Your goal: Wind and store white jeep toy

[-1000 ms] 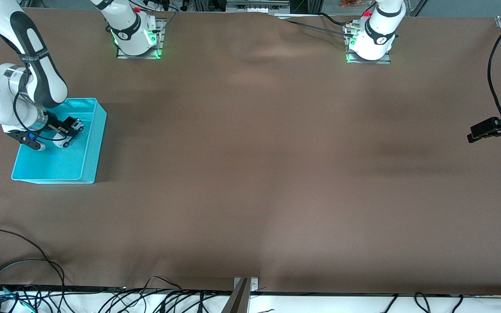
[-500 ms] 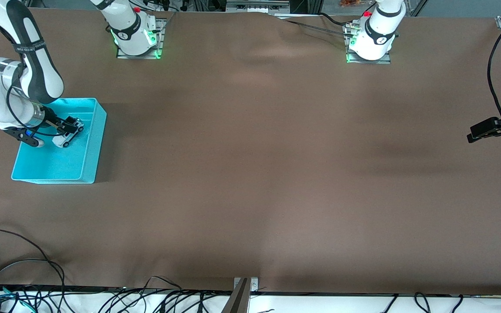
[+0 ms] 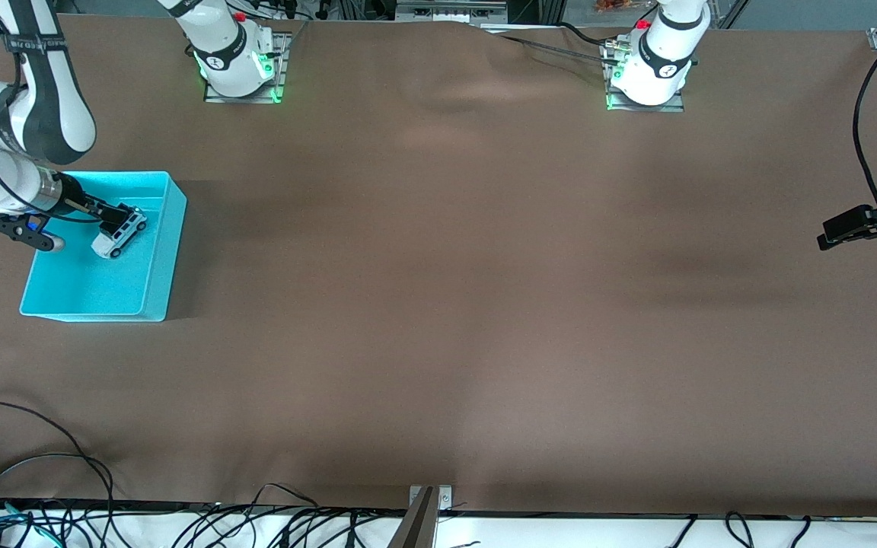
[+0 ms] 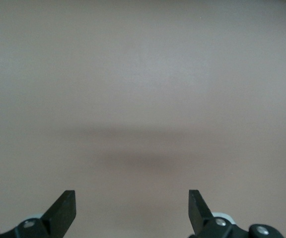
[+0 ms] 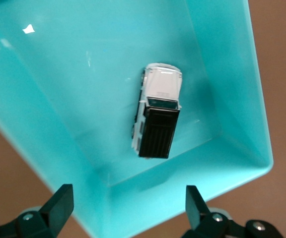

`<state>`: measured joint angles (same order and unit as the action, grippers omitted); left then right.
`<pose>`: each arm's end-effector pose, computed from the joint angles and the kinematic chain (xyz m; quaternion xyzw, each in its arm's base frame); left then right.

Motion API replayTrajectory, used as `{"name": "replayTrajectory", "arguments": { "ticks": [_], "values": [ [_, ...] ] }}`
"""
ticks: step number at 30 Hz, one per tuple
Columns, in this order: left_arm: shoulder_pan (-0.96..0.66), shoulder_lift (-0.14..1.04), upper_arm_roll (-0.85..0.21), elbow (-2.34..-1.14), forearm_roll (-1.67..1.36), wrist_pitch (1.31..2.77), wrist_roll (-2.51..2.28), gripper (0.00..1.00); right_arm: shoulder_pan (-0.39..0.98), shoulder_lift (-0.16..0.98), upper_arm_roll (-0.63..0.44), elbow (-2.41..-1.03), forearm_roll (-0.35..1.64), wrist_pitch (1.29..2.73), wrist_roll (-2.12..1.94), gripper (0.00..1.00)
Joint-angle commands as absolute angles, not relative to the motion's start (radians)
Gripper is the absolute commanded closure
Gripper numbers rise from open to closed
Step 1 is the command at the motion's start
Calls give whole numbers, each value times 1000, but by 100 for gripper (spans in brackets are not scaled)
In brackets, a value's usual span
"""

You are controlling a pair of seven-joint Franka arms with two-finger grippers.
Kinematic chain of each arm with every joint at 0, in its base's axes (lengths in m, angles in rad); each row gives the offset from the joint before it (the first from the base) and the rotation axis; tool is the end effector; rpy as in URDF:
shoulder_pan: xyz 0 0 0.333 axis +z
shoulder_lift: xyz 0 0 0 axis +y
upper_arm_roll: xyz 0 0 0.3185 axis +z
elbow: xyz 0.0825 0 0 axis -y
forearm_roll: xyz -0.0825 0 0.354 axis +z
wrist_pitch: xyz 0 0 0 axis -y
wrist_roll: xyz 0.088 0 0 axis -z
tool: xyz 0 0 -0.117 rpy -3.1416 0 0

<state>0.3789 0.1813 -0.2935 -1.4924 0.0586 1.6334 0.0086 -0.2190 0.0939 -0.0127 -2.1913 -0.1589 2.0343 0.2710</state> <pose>0.5767 0.0705 0.5606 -0.9991 -0.0379 0.0164 0.0023 0.4748 -0.1226 0.3382 0.9688 -0.2033 -0.1234 0.0690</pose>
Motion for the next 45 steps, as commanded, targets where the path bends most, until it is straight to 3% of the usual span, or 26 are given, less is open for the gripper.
{"name": "replayTrajectory", "arguments": {
  "ticks": [1, 10, 19, 45],
  "values": [
    [380, 169, -293, -1500, 29, 1624, 25, 0, -222, 46, 35, -2145, -161, 1965, 319, 0],
    [380, 169, -293, -1500, 31, 1624, 25, 0, -176, -32, 54, -2119, -104, 1921, 351, 0],
    [380, 169, -293, -1500, 31, 1624, 25, 0, -60, -25, -12, -1999, -48, 1832, 315, 0],
    [380, 173, -293, -1500, 31, 1624, 25, 0, 71, 31, -18, -1643, 17, 1556, 190, 0]
  ]
}}
